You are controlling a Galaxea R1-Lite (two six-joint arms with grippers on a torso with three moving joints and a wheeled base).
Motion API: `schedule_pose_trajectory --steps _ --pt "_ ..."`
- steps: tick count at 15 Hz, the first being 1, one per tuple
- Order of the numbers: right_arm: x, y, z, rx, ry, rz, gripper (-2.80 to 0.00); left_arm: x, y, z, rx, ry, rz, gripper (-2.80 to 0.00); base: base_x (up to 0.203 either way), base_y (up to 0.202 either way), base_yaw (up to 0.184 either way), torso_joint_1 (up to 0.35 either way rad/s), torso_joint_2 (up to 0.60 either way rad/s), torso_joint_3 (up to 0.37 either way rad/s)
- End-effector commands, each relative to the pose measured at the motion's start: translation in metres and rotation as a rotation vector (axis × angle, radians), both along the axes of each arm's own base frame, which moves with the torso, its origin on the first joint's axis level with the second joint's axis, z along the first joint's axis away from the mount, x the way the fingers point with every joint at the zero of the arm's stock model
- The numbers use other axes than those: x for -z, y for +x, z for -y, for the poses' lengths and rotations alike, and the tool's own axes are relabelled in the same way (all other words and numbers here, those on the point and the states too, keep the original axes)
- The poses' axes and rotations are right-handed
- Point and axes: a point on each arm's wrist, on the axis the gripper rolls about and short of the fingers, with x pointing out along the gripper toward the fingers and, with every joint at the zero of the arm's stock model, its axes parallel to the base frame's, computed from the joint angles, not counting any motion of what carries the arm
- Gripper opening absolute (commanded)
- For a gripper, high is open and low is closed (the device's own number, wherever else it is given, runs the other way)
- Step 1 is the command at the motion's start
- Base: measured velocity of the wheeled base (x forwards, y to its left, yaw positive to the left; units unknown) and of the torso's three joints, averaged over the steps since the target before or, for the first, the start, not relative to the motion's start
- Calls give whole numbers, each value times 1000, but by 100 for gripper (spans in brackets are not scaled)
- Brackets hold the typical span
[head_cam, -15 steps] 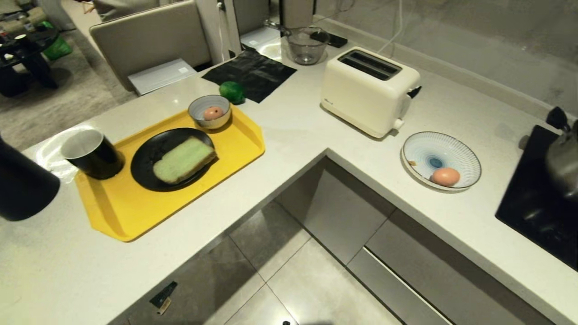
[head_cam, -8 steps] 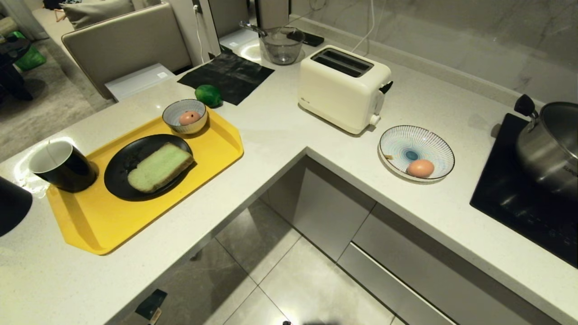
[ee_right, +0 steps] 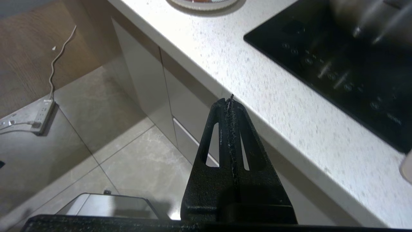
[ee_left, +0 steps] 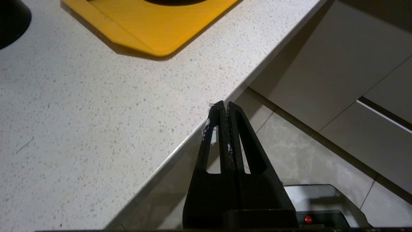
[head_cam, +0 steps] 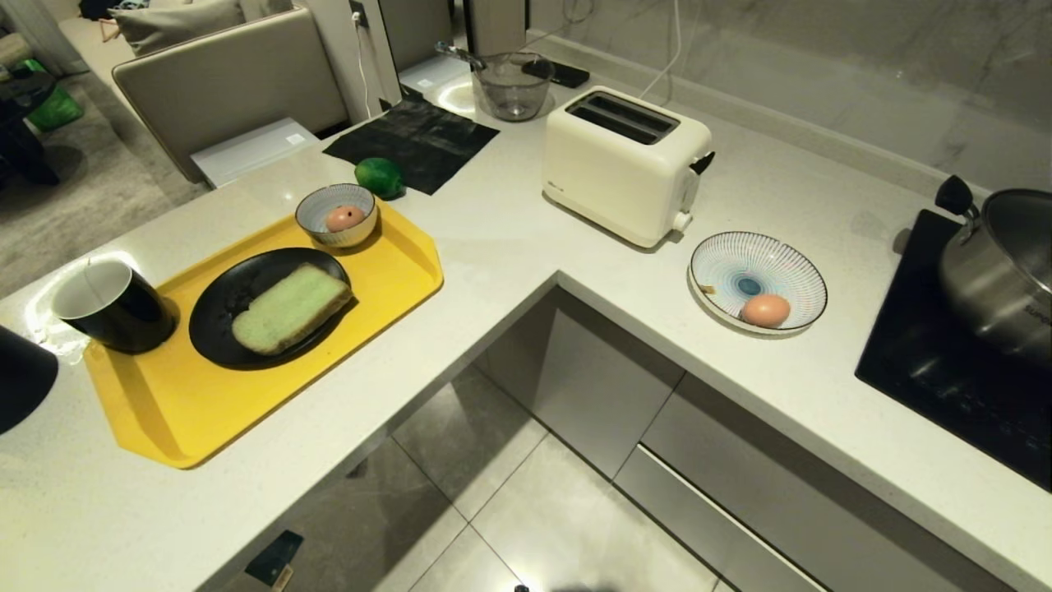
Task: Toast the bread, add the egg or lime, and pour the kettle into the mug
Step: Pick up the egg
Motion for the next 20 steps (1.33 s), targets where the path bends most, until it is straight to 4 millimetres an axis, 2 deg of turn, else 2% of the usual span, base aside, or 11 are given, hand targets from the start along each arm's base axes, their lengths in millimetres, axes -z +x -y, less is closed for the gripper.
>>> schedule_pose_trajectory --steps 1,3,7,10,12,13,16,18,20 --pt "7 2 0 -1 -1 -27 -280 0 0 0 -2 4 1 -280 159 0 -2 -6 -11 4" --pt "7 2 0 -1 2 -26 -280 0 0 0 -3 -1 -1 -280 148 0 2 22 21 2" --pt "5 2 0 -1 1 -16 -280 0 0 0 -4 -5 -1 -280 0 0 0 0 0 0" --pt "-23 -9 0 -9 -1 35 -280 0 0 0 -3 -5 -1 -280 0 0 0 0 0 0" --pt "-54 -17 0 -25 2 13 -280 0 0 0 -4 -5 -2 -280 0 0 0 0 0 0" --pt "-70 -14 -1 -34 9 -33 -280 0 0 0 -3 -5 -1 -280 0 0 0 0 0 0" --pt "-113 13 -1 -44 22 -171 -280 0 0 0 -4 -5 -1 -280 0 0 0 0 0 0" --pt "-141 47 -1 -45 24 -269 -280 0 0 0 -2 -5 -1 -280 0 0 0 0 0 0" --pt "-168 94 -3 -54 14 -362 -280 0 0 0 -4 -5 -1 -280 0 0 0 0 0 0"
